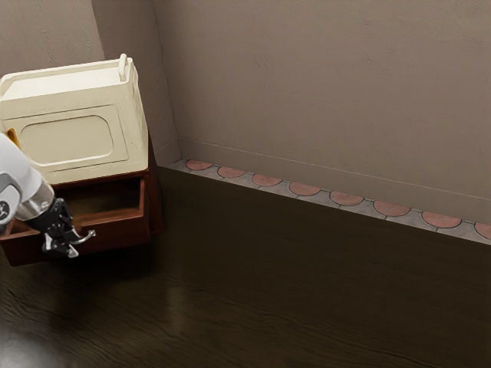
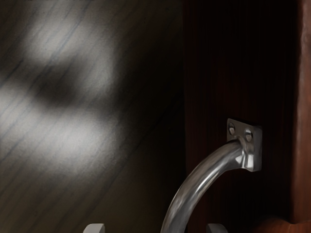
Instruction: Pull the drawer handle with one arm to open the drawer
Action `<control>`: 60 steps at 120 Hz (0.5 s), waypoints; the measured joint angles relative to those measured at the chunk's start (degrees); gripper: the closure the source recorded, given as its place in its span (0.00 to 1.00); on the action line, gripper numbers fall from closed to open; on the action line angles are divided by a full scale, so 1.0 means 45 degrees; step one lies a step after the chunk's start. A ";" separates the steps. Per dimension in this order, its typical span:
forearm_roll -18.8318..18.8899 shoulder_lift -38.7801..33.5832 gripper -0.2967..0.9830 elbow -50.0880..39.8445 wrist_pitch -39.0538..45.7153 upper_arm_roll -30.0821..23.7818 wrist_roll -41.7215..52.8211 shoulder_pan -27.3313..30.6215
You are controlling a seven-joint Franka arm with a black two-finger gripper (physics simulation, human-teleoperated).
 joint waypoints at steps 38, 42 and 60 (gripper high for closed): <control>0.0435 -0.1665 0.53 -0.0002 -0.0642 -0.0143 0.0060 0.0257; 0.0495 -0.1745 0.49 0.0064 -0.0791 -0.0146 0.0078 0.0289; 0.0531 -0.1138 0.36 0.2197 -0.2580 0.0027 0.0162 -0.0253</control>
